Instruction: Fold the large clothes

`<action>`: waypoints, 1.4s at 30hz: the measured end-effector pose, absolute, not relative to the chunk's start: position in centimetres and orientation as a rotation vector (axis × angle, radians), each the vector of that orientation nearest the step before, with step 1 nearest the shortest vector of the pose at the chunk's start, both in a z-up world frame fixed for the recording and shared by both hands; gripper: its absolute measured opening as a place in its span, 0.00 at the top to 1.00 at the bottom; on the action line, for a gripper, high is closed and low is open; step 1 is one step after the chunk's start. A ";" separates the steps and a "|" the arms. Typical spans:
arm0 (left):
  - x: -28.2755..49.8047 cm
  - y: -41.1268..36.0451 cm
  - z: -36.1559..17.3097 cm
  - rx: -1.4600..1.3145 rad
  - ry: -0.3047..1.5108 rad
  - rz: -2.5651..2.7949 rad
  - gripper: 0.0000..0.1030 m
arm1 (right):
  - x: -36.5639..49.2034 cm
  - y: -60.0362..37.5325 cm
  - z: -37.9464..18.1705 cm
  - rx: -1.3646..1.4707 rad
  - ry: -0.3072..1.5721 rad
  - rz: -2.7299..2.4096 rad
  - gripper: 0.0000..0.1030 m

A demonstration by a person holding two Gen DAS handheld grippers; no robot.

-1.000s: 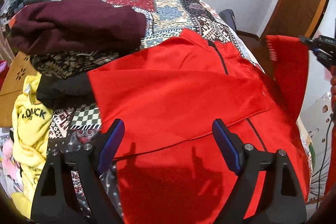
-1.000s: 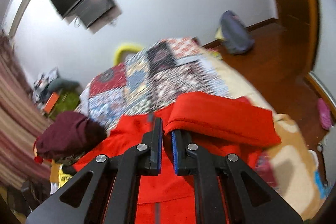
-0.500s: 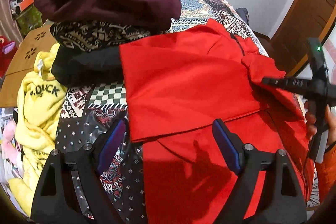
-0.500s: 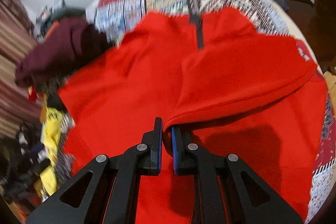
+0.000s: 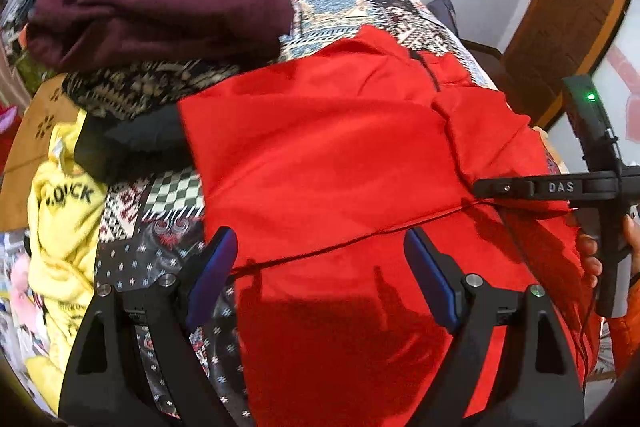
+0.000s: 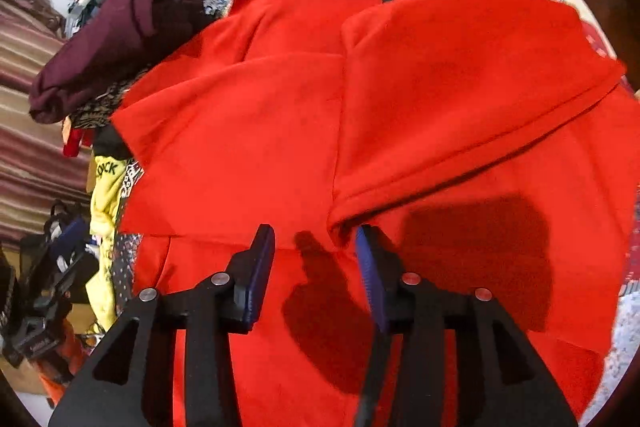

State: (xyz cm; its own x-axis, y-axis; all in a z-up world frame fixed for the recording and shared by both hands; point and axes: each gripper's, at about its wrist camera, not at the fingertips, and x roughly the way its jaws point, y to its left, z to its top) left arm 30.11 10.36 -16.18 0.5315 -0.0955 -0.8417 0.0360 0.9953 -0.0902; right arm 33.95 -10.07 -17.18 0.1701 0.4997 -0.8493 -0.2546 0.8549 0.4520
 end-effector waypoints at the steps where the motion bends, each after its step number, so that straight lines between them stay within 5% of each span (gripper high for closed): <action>1: 30.4 9.8 -15.9 -0.053 1.003 -0.085 0.17 | 33.6 -10.6 -16.5 0.206 1.271 0.537 0.62; 19: 38.5 -5.4 -13.0 0.098 0.972 -0.332 0.17 | 31.7 -25.7 -12.5 0.295 1.015 0.208 0.62; 35: 45.8 -18.1 -23.6 0.346 1.136 -0.445 0.18 | 32.2 -29.5 -17.2 0.334 1.094 0.144 0.62; 37: 46.3 -18.5 -24.3 0.356 1.129 -0.441 0.22 | 32.2 -29.3 -17.6 0.334 1.104 0.147 0.62; 42: 47.1 -18.6 -25.6 0.365 1.138 -0.448 0.52 | 32.3 -28.9 -18.3 0.330 1.123 0.150 0.62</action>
